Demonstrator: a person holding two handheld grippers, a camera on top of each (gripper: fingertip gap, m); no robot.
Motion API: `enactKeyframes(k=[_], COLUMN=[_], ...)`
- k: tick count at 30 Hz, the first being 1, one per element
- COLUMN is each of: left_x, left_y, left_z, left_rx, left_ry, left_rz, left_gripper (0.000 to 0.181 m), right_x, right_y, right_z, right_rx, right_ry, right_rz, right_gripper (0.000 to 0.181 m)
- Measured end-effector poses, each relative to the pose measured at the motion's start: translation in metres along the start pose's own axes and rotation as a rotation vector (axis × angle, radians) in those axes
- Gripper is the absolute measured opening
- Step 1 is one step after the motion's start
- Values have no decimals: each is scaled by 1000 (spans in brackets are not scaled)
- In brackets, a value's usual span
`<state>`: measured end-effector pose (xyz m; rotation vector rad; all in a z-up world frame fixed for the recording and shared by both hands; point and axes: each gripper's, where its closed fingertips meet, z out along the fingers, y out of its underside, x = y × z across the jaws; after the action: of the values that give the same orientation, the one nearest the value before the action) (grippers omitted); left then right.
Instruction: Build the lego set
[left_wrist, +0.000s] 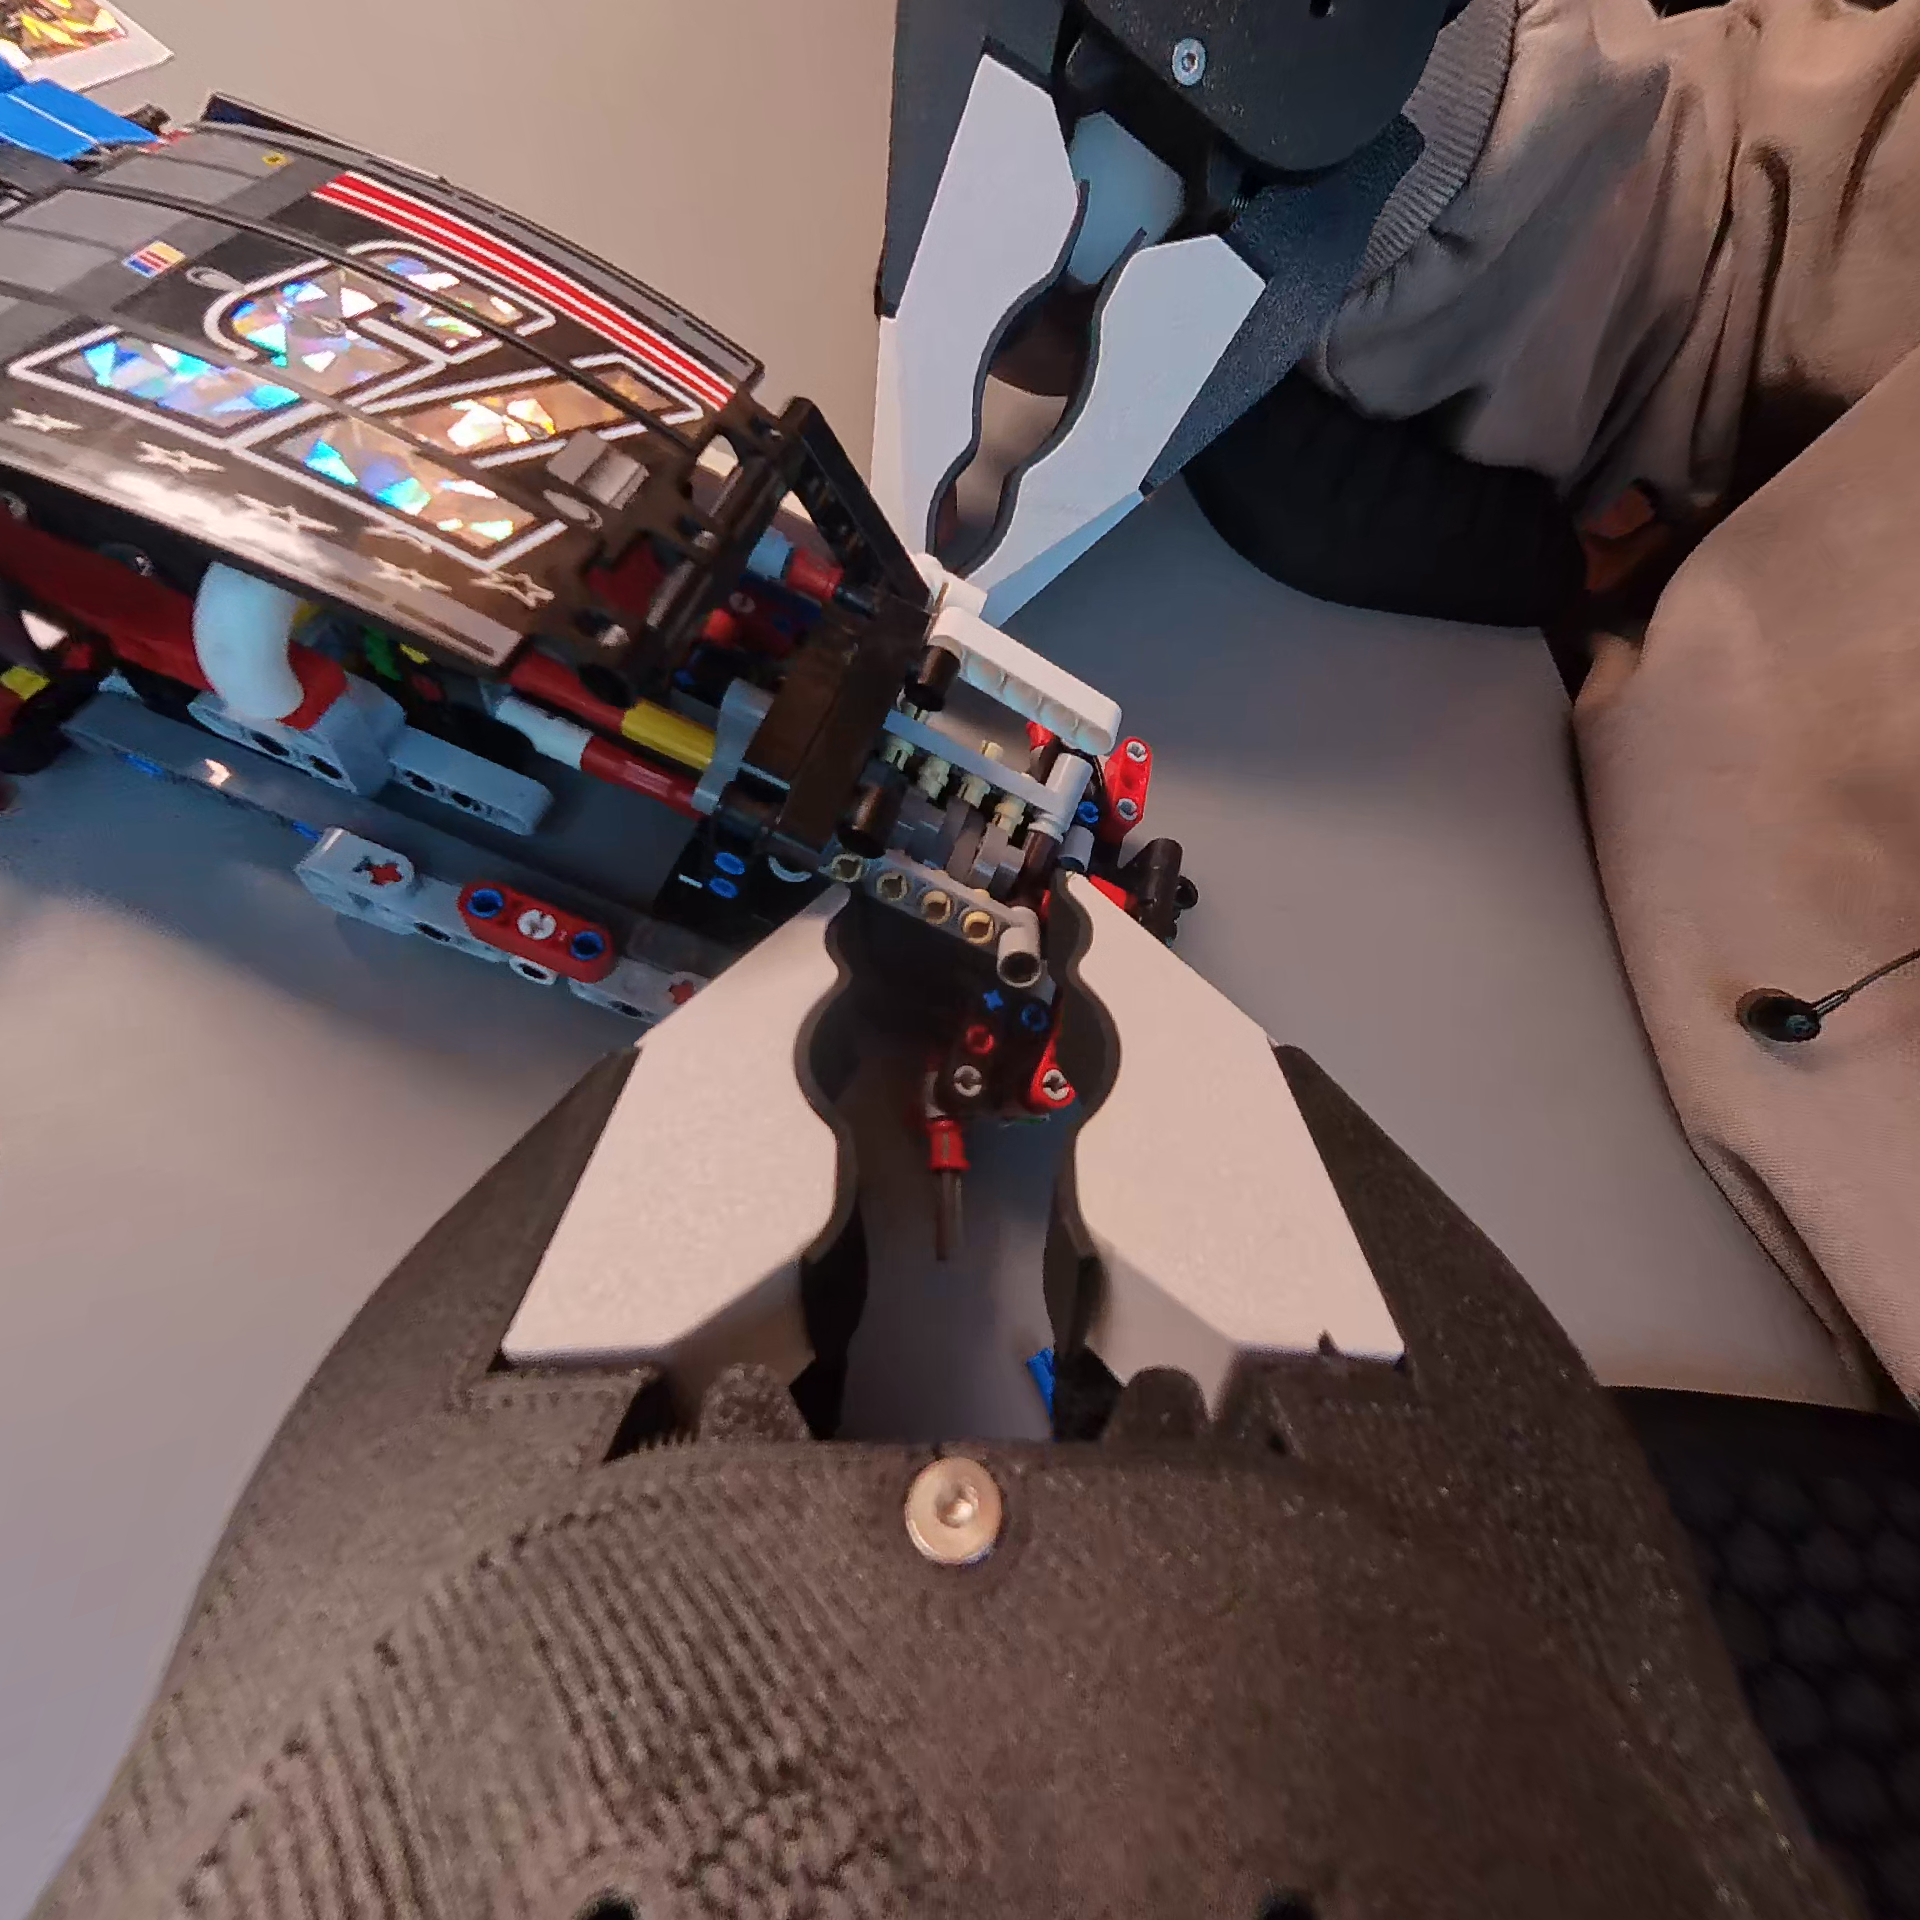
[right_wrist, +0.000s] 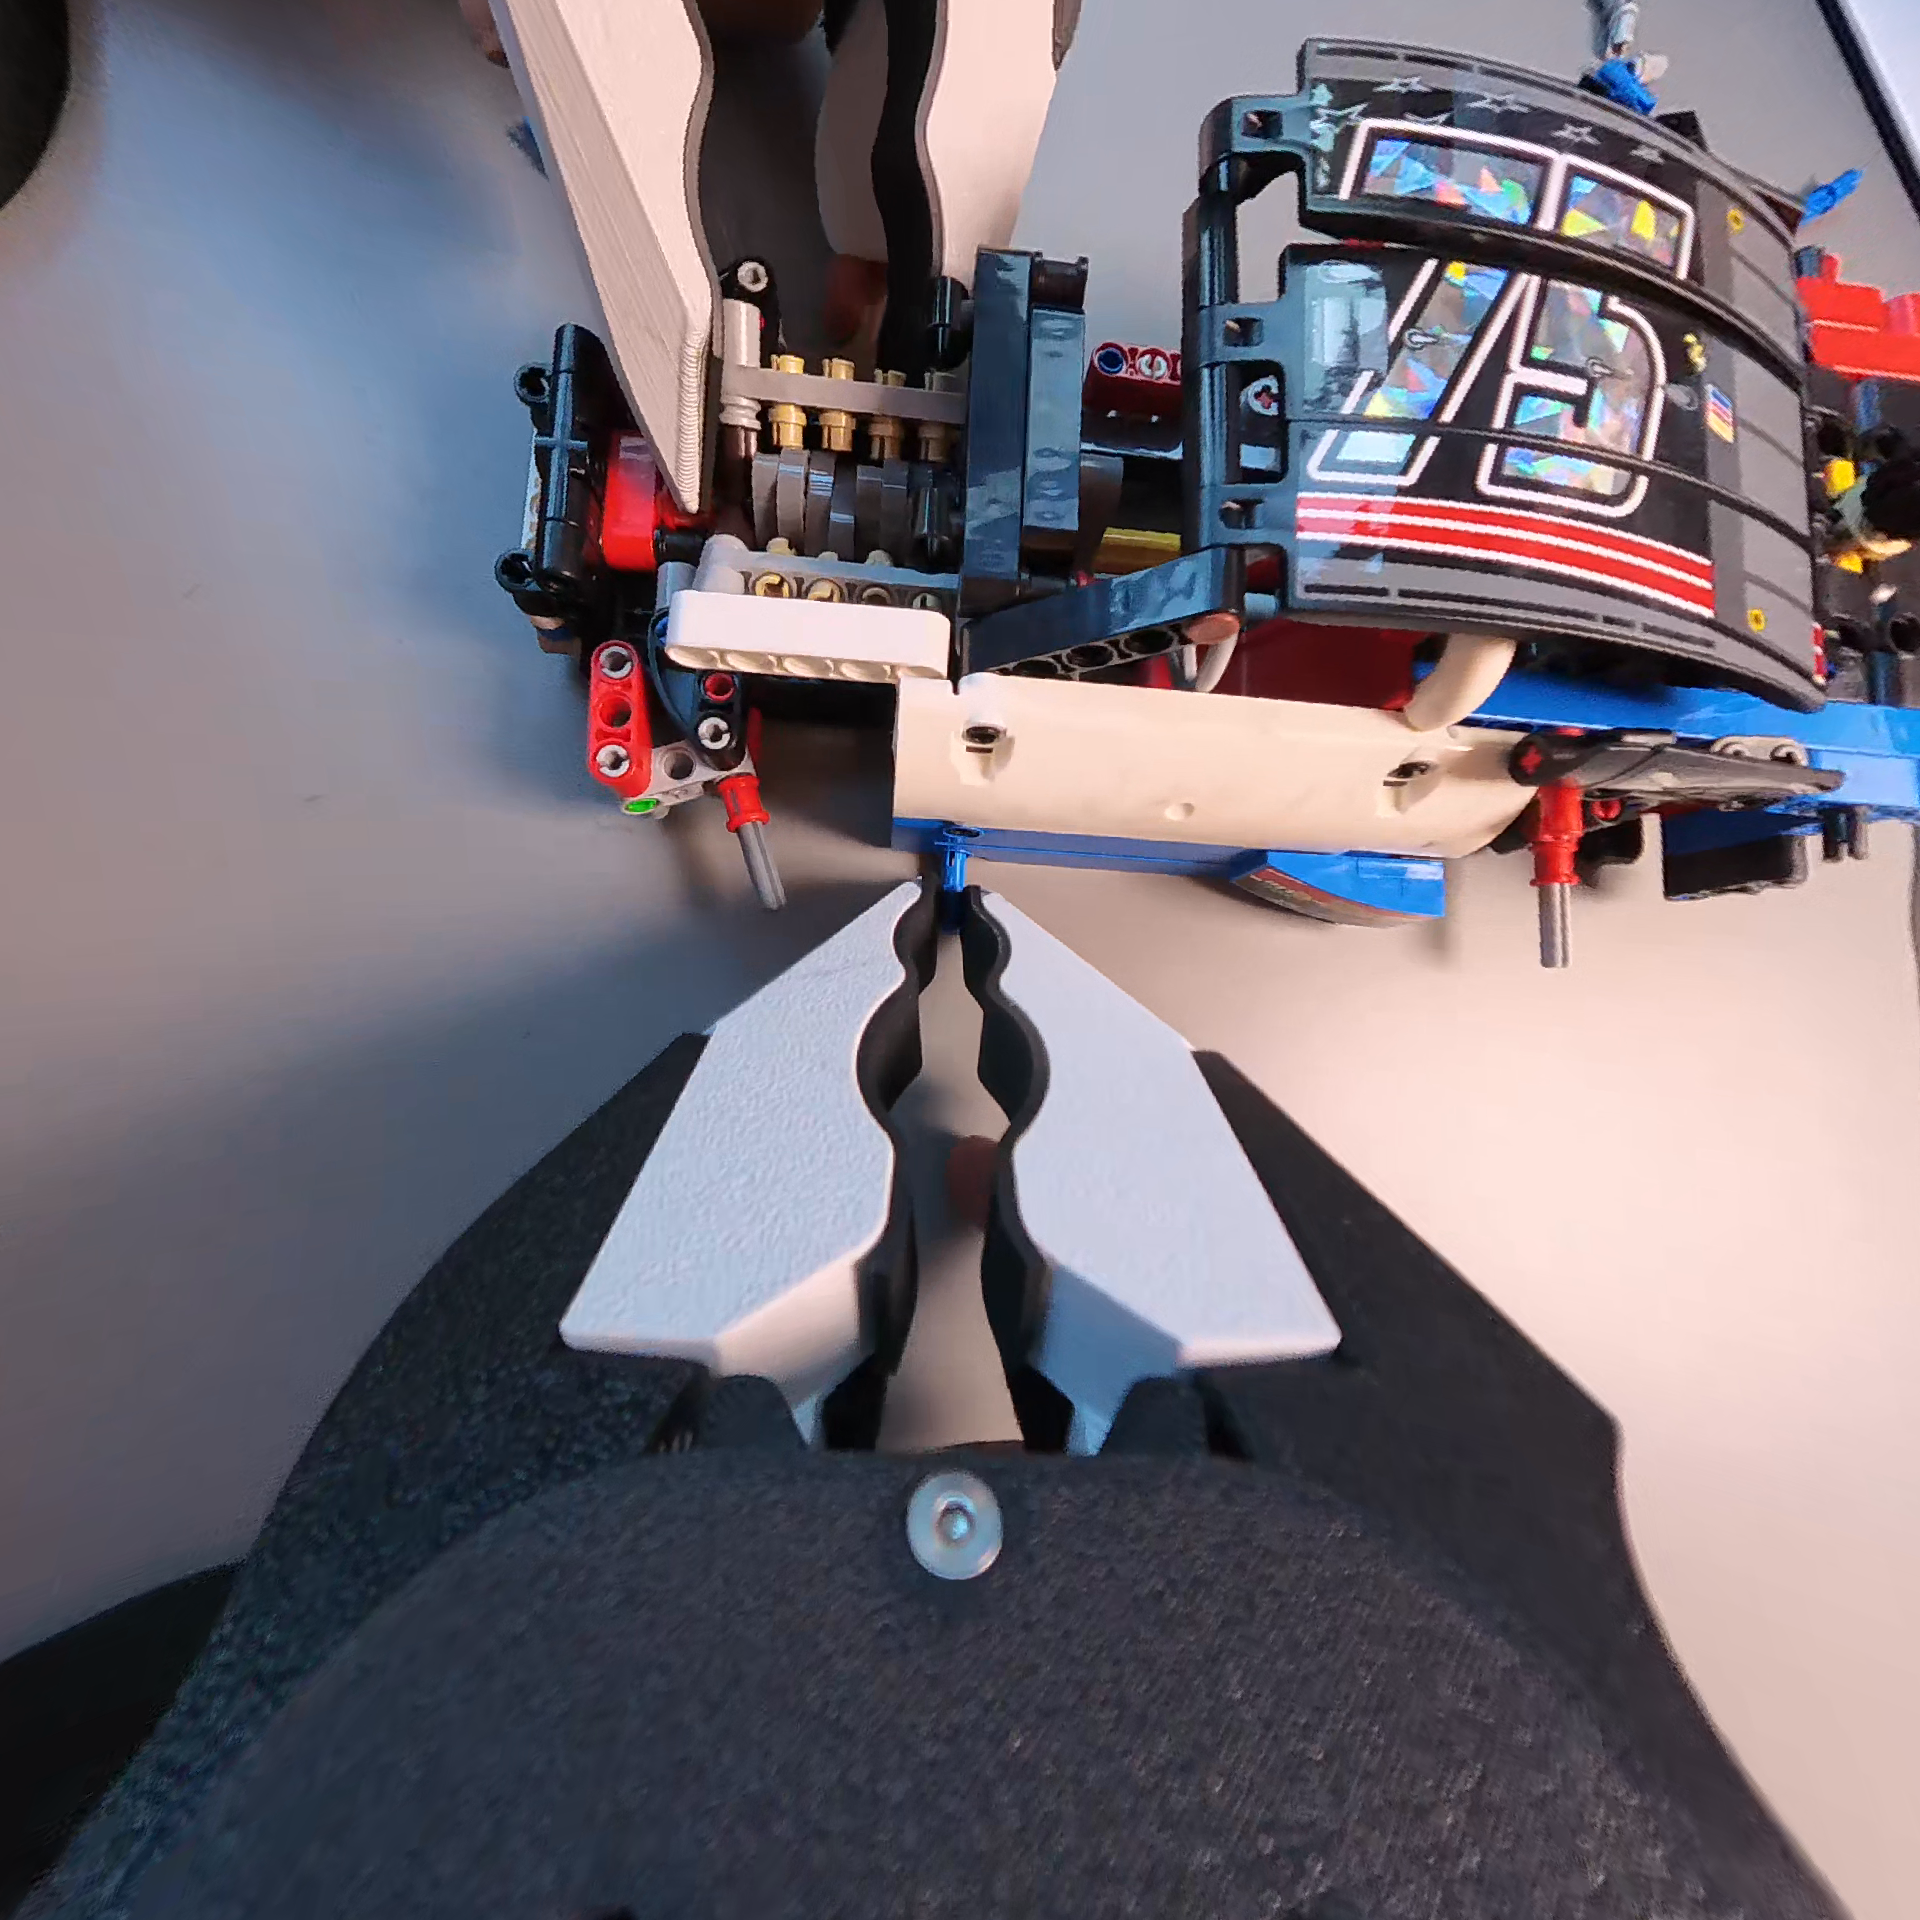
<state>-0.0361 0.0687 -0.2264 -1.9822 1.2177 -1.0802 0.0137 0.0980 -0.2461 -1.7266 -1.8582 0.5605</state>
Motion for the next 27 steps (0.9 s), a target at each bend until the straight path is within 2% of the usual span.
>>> enactKeyframes(k=[4, 8, 16, 27], left_x=[0, 0, 0, 4], left_y=[0, 1, 0, -1], left_z=[0, 0, -1, 3], left_rx=[-6, -9, 14, 19], left_ry=[8, 8, 25, 15], left_rz=[2, 7, -19, -4], left_gripper=[33, 33, 33, 34], right_x=[-1, -1, -1, -6], right_y=[-2, -3, -1, 12], right_z=[1, 2, -2, -10], right_rx=[-2, 20, 59, -29], right_ry=[-72, -116, -29, -37], right_rz=[-54, 8, 39, 58], right_gripper=[1, 1, 4, 3])
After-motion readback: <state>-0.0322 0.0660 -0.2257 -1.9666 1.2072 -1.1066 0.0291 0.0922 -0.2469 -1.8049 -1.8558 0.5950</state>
